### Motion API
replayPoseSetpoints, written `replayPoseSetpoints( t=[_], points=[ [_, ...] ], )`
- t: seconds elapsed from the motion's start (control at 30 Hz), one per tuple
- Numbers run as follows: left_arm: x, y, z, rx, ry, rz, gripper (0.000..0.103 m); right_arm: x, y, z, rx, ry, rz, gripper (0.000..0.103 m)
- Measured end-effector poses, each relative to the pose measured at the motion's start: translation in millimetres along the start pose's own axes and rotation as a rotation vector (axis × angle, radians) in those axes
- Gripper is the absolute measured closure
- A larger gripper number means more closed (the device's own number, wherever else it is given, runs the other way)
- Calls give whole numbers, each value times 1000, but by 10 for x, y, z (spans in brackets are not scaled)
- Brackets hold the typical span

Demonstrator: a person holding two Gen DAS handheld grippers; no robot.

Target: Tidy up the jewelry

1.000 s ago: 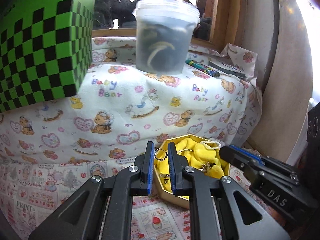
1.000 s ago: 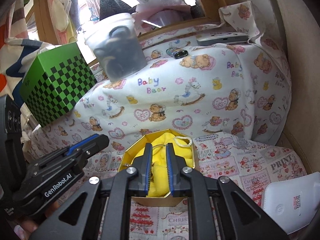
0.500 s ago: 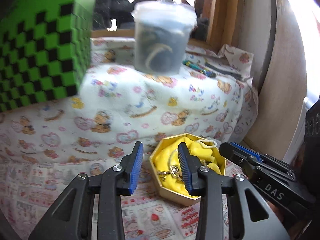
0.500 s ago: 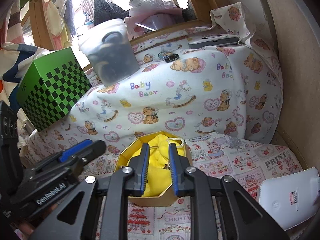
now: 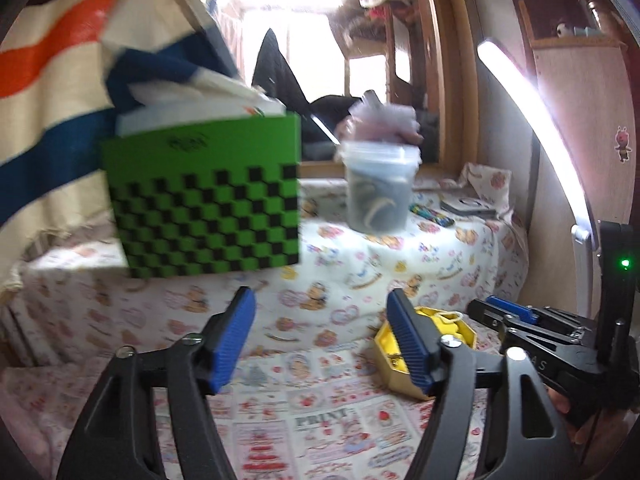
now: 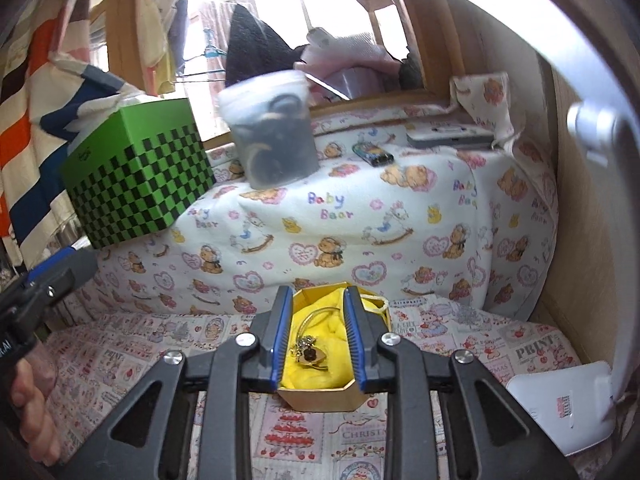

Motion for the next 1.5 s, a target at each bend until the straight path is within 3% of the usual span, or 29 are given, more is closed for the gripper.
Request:
replayPoseSetpoints(
  t=[0.13,0.27,0.37,0.43,0.53,0.77,0.97,1.13,1.5],
  points=[
    [193,-2,119,4,42,-59,21,133,-4,132,54,-26,-49,71],
    [346,-27,196,8,84,-122,0,211,-25,259,81,-17,-74,58],
    [339,-86,283,23,130,-140,0,240,-47,324,97,-29,-97,41],
    [257,-157,362,40,137,-120,0,234,-63,341,104,-54,-119,19],
    [139,-294,476,76,127,-94,0,213,-80,317,94,-92,-148,5],
    [-16,-542,577,70,138,-87,0,70,-130,326,120,-131,-155,1],
    [-71,-627,591,85,210,-75,0,74,-166,350,138,-160,-187,0],
    [-160,-650,718,147,207,-30,0,58,-146,295,118,-198,-181,0],
    [-138,-645,679,133,184,-43,0,53,-160,301,117,-181,-174,0]
  ],
)
Point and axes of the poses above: each gripper's, at about its wrist camera, not at the fingertips, and x roughly against the way its jaws point, z to its left, y to its top, the point moved 7 cm from there along -x, roughly the way its jaws point, and after that the axes turned 14 degrees about z, right-handed, at the moved point
